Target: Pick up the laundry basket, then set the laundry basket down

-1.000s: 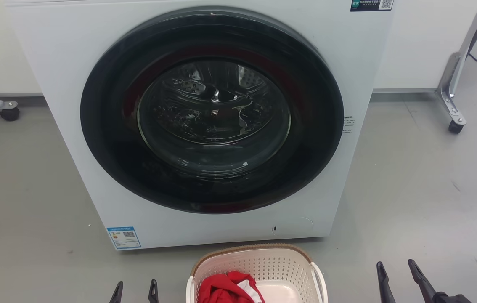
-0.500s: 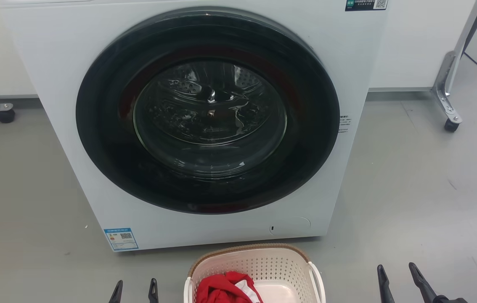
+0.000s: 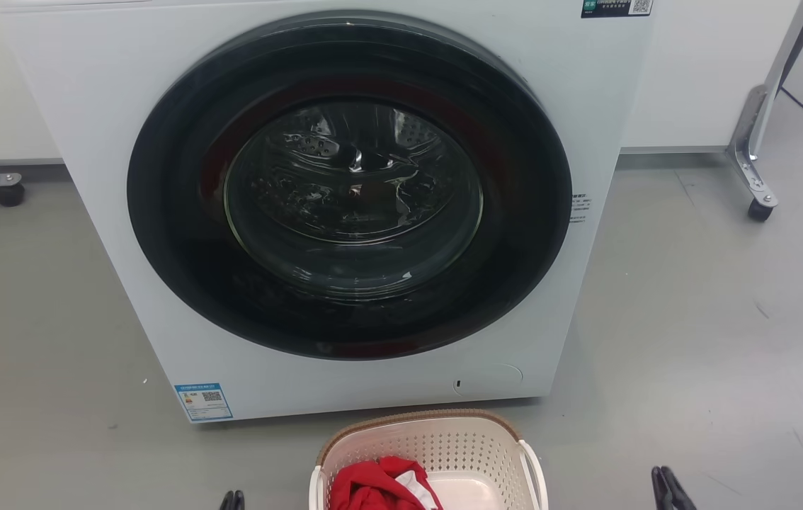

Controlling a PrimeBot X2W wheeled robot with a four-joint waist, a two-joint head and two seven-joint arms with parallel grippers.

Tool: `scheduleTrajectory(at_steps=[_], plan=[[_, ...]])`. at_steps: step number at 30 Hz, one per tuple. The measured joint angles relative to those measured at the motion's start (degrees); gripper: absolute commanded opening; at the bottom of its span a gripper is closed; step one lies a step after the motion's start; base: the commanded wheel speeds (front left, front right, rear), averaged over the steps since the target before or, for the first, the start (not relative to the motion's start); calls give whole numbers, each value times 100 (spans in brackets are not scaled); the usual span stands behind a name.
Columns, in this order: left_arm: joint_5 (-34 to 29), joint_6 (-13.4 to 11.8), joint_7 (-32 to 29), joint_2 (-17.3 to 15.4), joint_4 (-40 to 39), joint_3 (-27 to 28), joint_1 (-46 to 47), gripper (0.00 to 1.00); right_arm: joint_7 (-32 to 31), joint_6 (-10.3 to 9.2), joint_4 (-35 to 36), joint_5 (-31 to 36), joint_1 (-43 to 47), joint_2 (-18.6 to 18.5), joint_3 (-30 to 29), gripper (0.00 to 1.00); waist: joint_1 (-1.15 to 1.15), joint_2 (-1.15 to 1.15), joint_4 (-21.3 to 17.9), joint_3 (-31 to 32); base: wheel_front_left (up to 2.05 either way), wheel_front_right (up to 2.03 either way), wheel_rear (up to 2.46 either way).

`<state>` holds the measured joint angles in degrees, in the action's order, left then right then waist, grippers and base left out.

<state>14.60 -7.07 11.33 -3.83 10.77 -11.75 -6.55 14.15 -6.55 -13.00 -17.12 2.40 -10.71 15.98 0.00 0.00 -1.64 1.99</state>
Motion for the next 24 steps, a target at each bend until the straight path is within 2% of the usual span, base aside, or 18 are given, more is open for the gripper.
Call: scheduleTrajectory(at_steps=[5,24], plan=[[83,53,-27,13,75,38,-47,0,-52,38,-76,-124,71,57,-77,0,0,0,4,-7,0,0,0],[1756,312,-432,26,197,404,87,0,-511,308,-170,-1678,-76,218,-567,0,0,0,40,-50,0,0,0]])
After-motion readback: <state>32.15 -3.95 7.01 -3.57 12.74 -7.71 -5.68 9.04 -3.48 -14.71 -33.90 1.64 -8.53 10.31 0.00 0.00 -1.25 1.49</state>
